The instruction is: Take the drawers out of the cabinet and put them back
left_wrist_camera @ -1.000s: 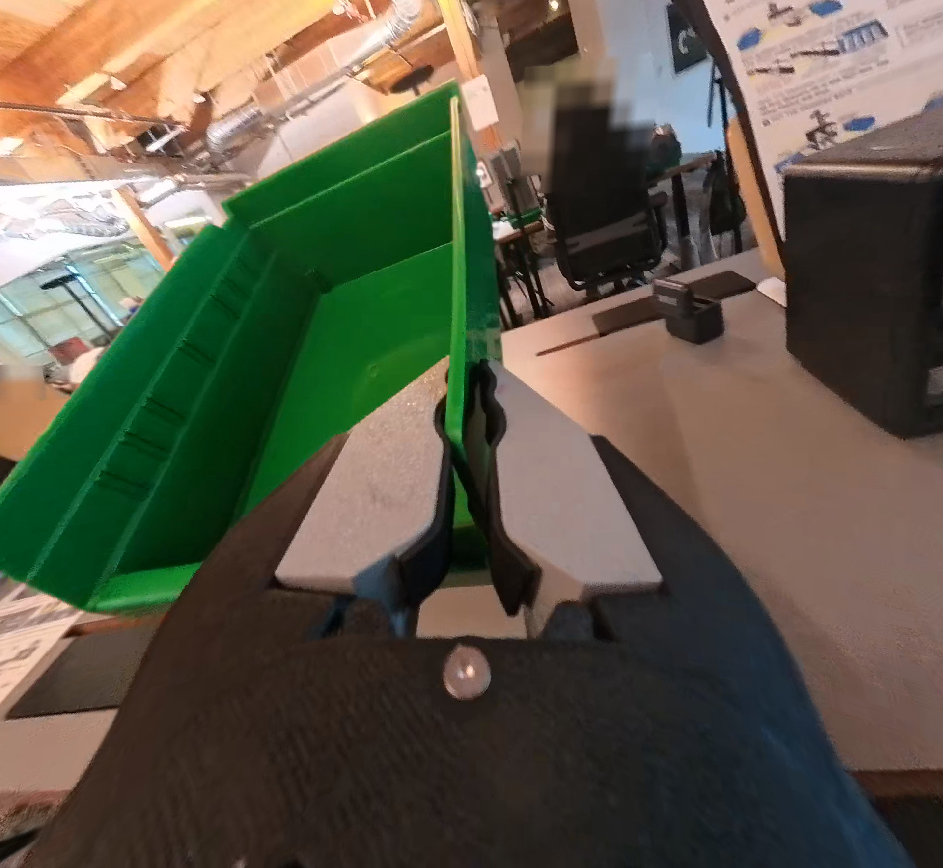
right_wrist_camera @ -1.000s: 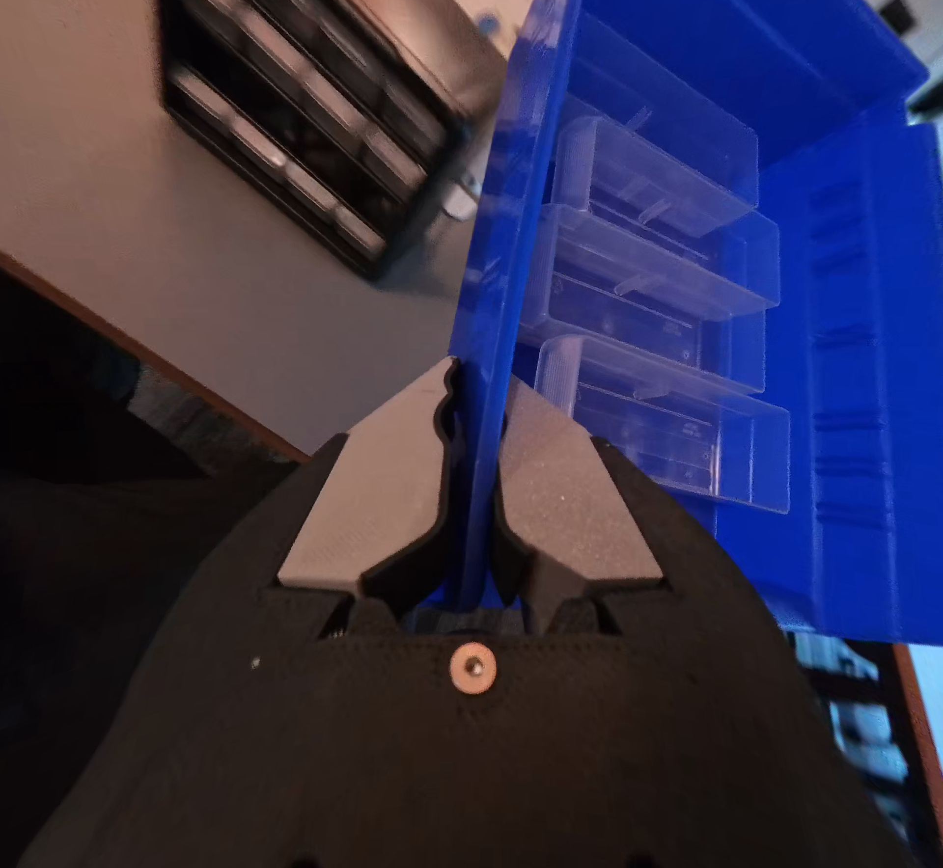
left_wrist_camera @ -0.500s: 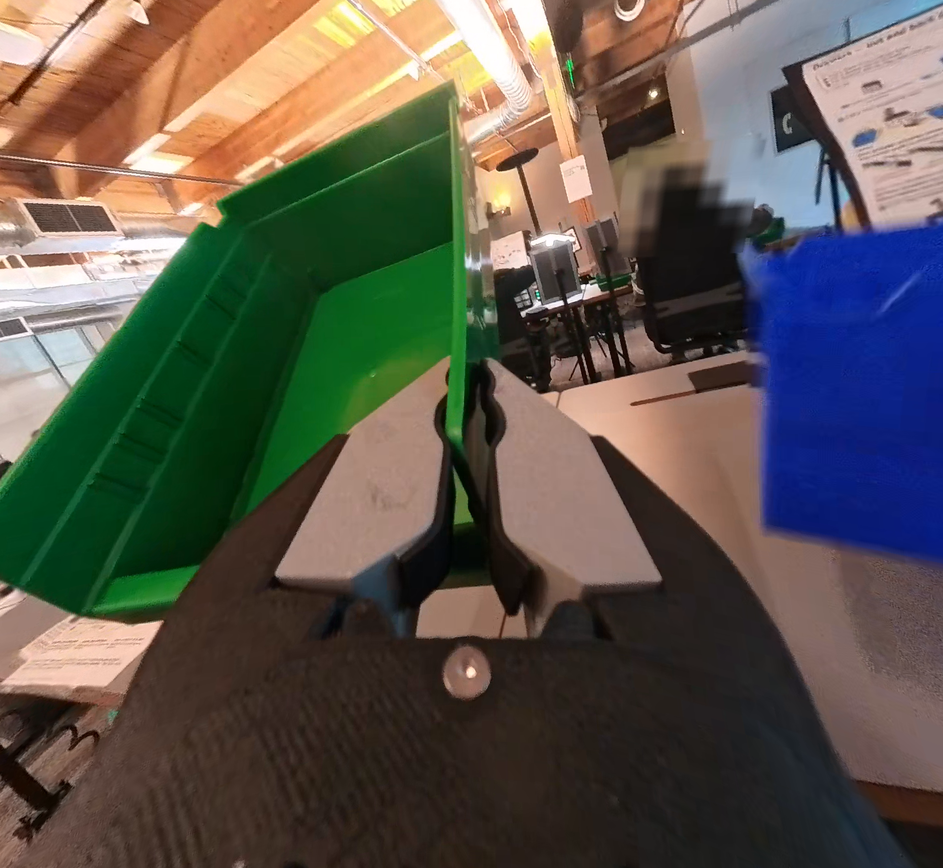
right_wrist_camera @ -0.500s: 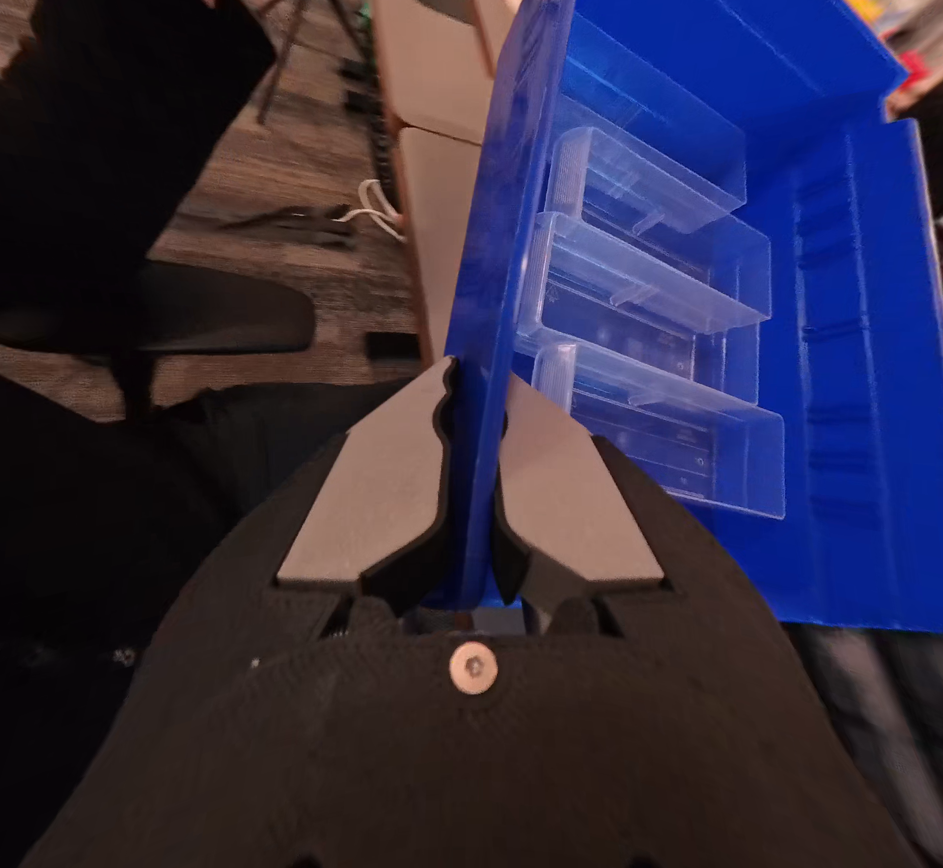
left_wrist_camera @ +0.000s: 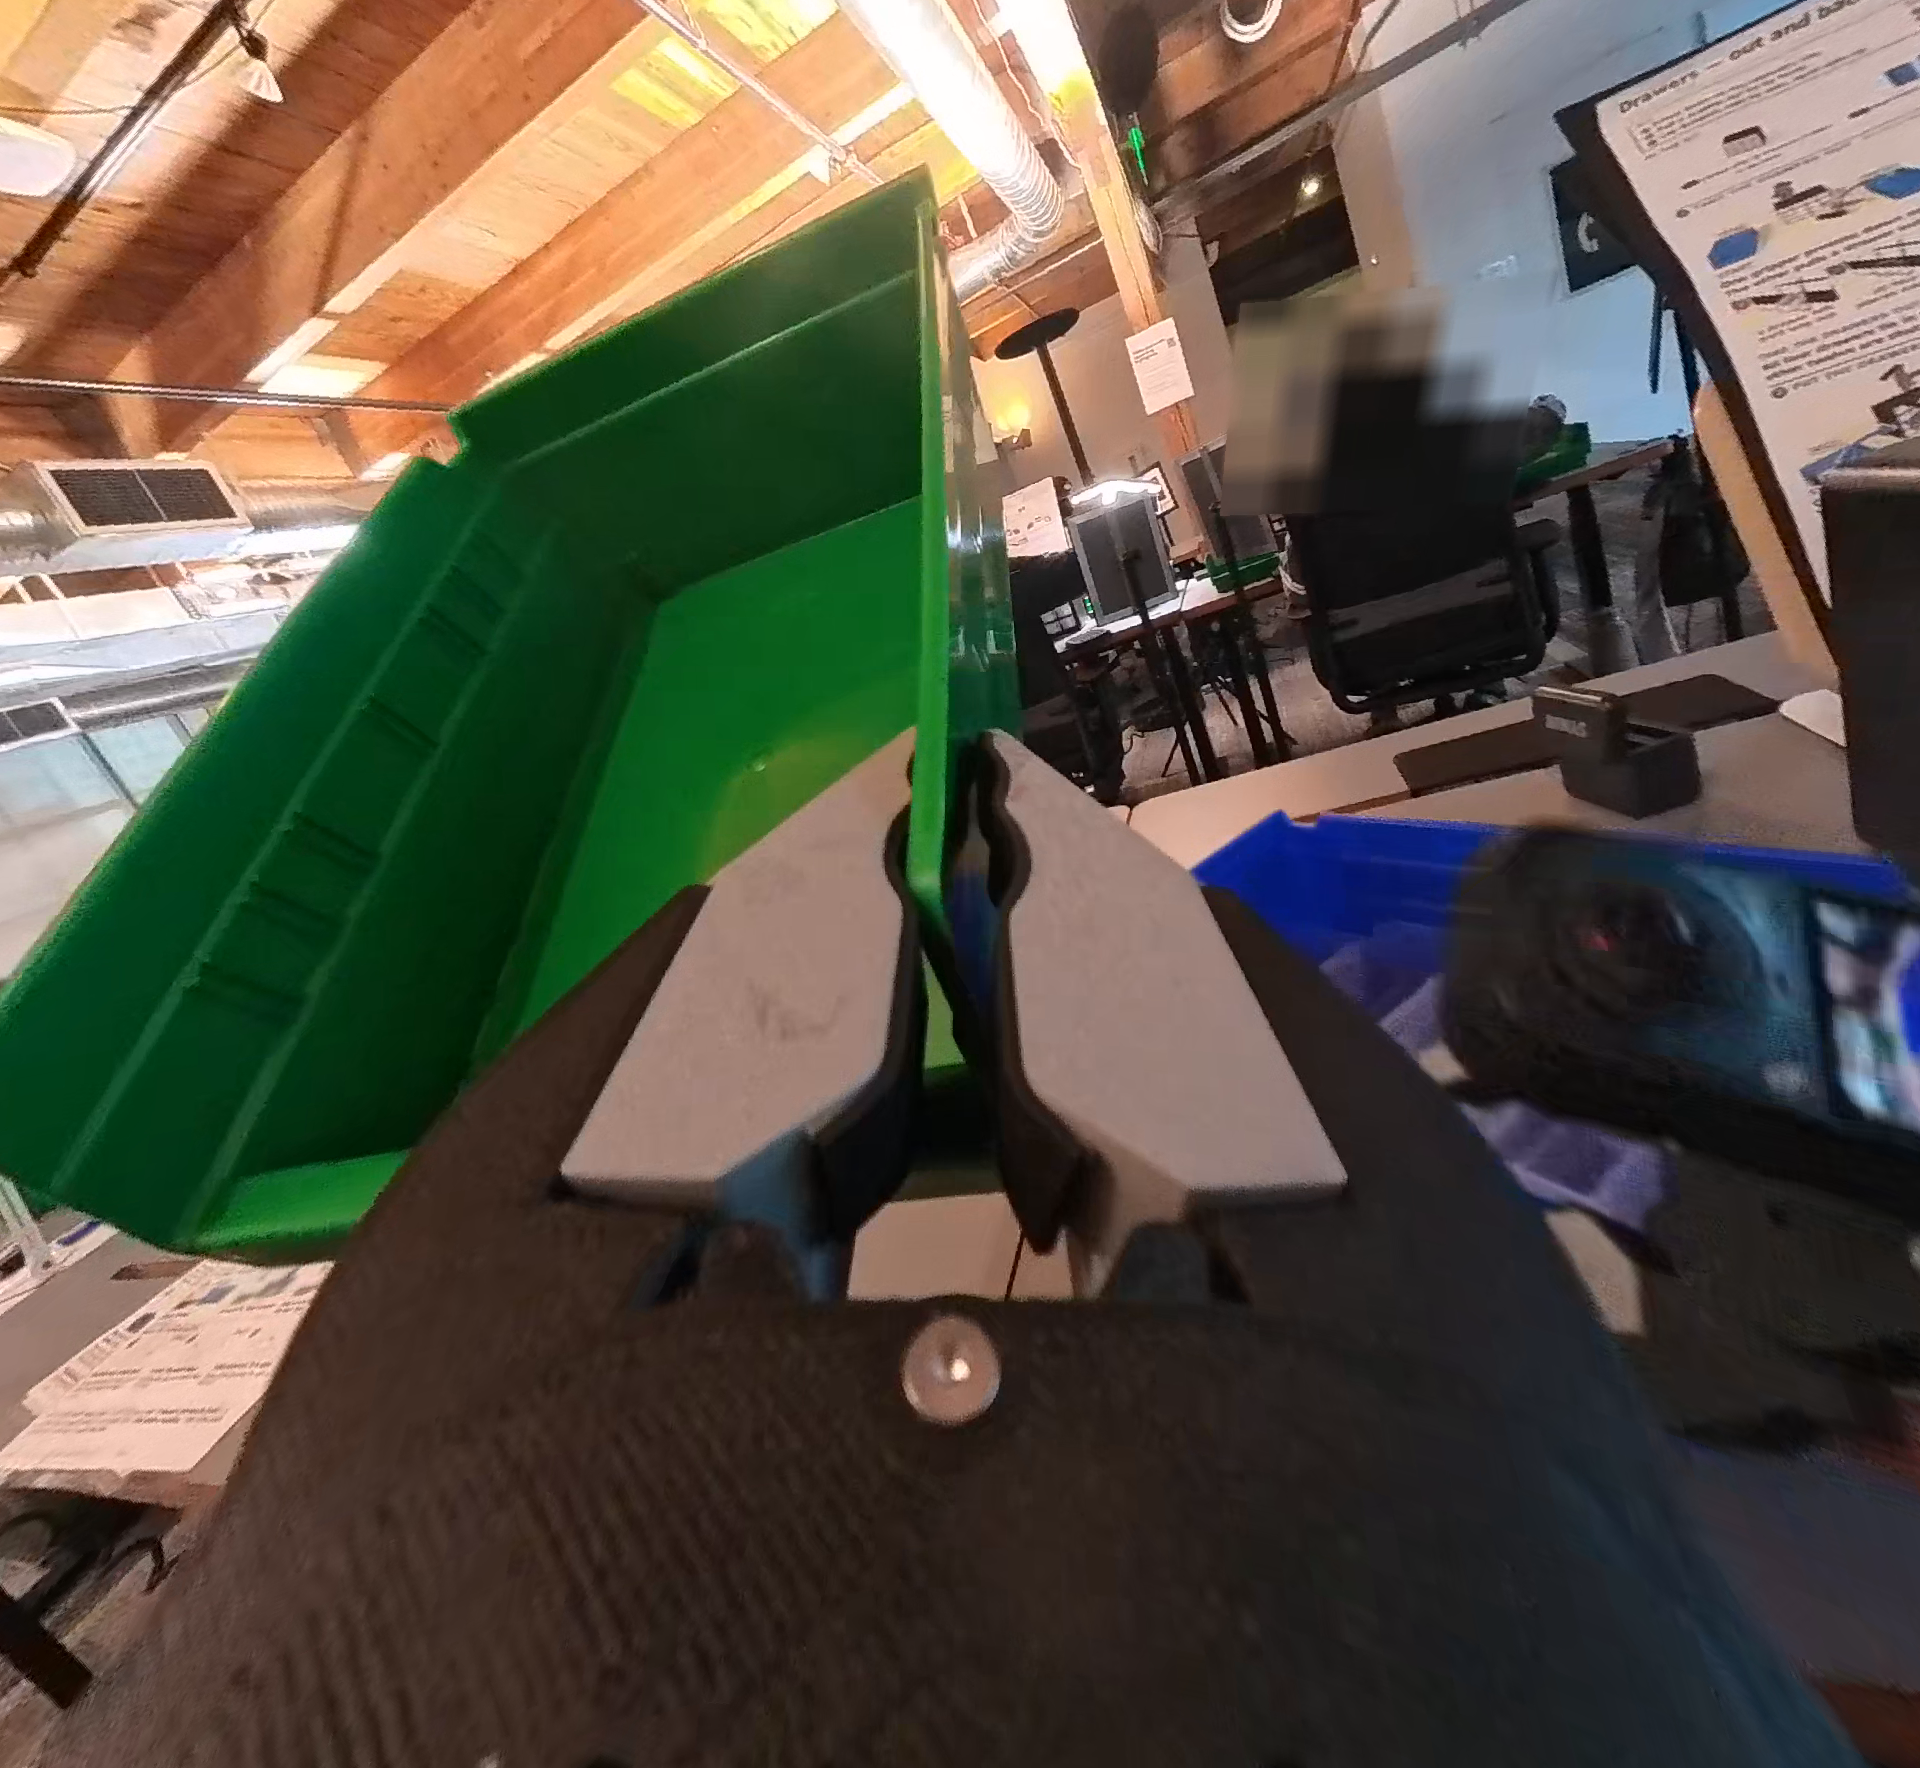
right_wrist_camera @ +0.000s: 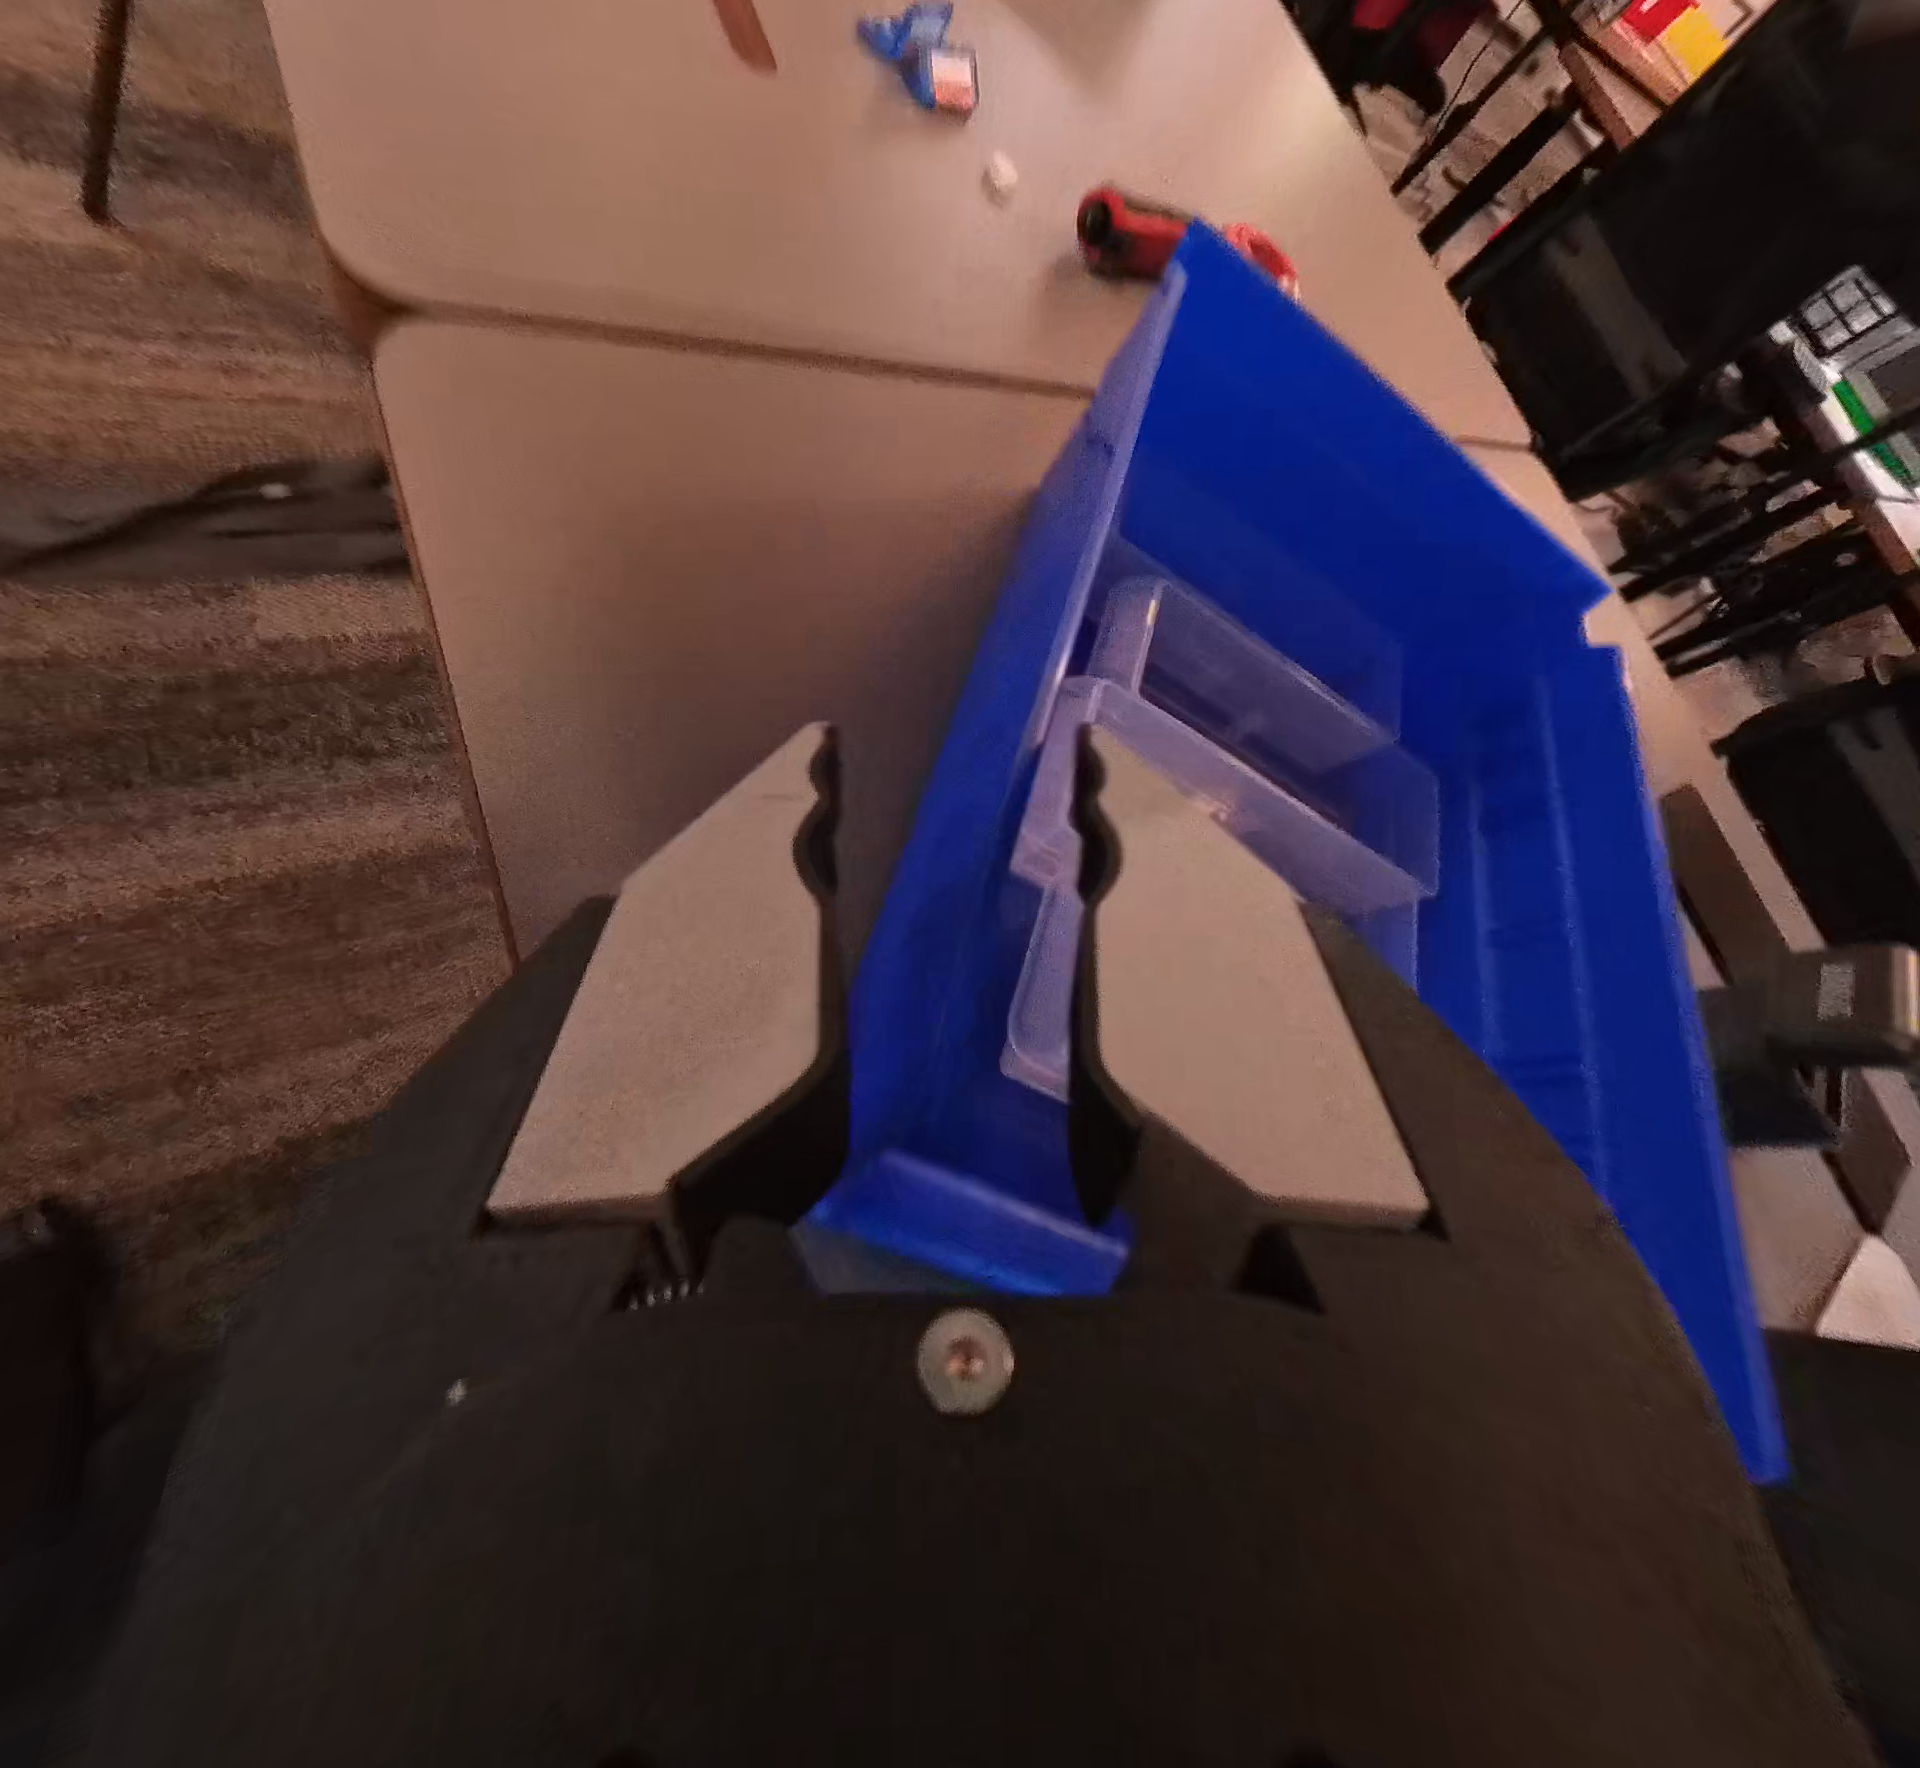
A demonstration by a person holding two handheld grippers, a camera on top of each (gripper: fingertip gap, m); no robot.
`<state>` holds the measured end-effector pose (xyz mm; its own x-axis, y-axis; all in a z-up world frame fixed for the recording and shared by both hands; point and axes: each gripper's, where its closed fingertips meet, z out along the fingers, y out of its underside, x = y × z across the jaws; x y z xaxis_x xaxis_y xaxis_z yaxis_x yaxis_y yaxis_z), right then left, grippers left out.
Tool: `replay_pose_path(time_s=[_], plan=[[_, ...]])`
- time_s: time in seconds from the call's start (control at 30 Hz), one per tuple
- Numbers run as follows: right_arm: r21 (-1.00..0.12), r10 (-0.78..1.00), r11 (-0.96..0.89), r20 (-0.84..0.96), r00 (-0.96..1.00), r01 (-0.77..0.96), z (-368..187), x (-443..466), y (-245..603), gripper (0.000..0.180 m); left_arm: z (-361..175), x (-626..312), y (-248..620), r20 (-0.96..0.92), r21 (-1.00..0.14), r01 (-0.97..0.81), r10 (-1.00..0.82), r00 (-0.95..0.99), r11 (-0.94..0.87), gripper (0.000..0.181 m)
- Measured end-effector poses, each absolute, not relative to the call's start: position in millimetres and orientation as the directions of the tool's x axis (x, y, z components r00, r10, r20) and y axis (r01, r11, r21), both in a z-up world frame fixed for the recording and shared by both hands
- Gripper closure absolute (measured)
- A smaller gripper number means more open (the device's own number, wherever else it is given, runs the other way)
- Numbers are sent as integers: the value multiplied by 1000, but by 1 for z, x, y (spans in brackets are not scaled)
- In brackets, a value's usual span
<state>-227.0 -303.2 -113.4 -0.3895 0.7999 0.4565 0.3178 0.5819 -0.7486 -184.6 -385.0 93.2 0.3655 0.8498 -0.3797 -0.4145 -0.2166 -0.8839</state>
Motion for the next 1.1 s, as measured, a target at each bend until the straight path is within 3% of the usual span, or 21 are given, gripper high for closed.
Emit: replay_pose_path(time_s=[0.1,0.23,0.4,0.57,0.7,0.8,0.97,1.1], plan=[[-793,795,558,426,-432,244,-76,-208,-316,116,94,-184,-387,-358,-890,-415,851,384,-187,177],[-824,774,535,389,-499,188,-50,-138,-285,116,103,-170,-379,-316,-888,-450,835,451,-93,178],[-812,785,536,379,-489,230,-33,-35,-185,118,118,-116,-331,-372,-830,-557,736,566,9,178],[-751,836,549,483,-261,368,-16,72,-43,131,127,-40,-259,-486,-765,-640,593,642,66,178],[-751,876,481,434,-211,452,-21,165,28,121,131,37,-178,-568,-747,-658,420,708,98,177],[-756,888,396,460,-7,521,-15,221,91,120,126,104,-113,-623,-736,-657,218,751,164,177],[-820,883,173,374,283,545,-17,289,164,123,70,207,-19,-637,-766,-613,-109,763,192,177],[-833,882,9,268,389,554,-41,320,203,126,-2,247,50,-571,-816,-572,-275,774,85,177]])
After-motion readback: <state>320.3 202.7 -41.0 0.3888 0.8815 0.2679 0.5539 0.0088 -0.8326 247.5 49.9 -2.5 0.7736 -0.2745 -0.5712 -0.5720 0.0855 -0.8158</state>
